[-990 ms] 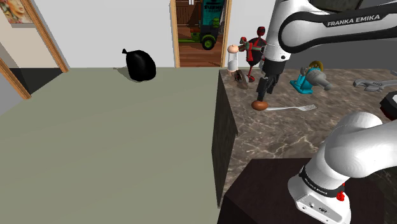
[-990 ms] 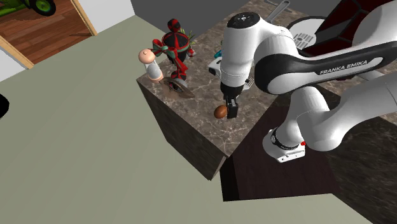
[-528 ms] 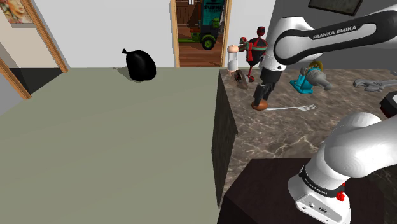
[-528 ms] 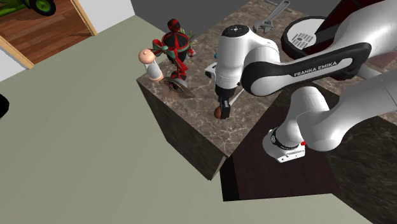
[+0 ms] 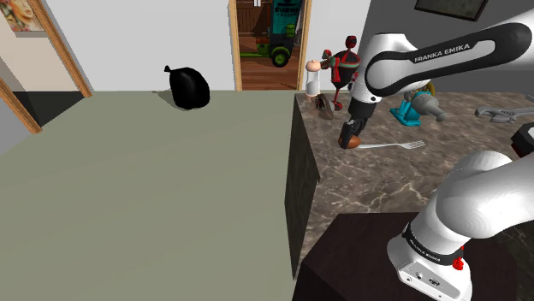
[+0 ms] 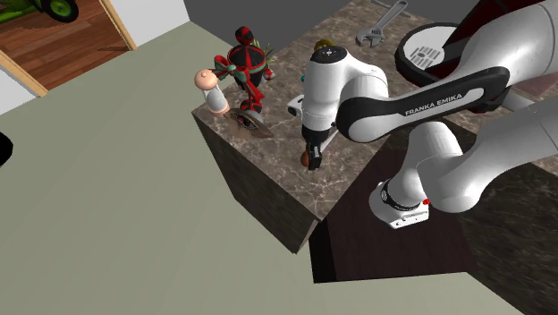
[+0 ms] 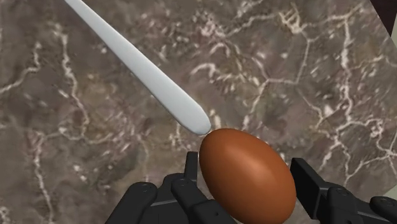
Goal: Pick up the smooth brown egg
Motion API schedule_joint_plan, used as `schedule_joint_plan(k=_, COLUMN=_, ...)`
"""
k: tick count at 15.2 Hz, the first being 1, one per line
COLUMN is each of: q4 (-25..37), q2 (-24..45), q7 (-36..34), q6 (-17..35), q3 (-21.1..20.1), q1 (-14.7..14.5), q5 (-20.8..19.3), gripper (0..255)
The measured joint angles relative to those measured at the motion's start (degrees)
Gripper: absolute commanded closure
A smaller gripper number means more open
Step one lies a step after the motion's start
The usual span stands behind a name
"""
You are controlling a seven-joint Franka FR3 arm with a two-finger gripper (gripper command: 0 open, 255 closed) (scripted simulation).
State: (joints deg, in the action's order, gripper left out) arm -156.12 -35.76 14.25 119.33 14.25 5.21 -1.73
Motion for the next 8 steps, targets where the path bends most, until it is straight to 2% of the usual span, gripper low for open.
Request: schedule_joint_plan(k=8, q4=0.2, q2=-0.2, q7=0.0, q6=-0.4, q3=-0.1, q1=0.0, q5=0.0, gripper=255)
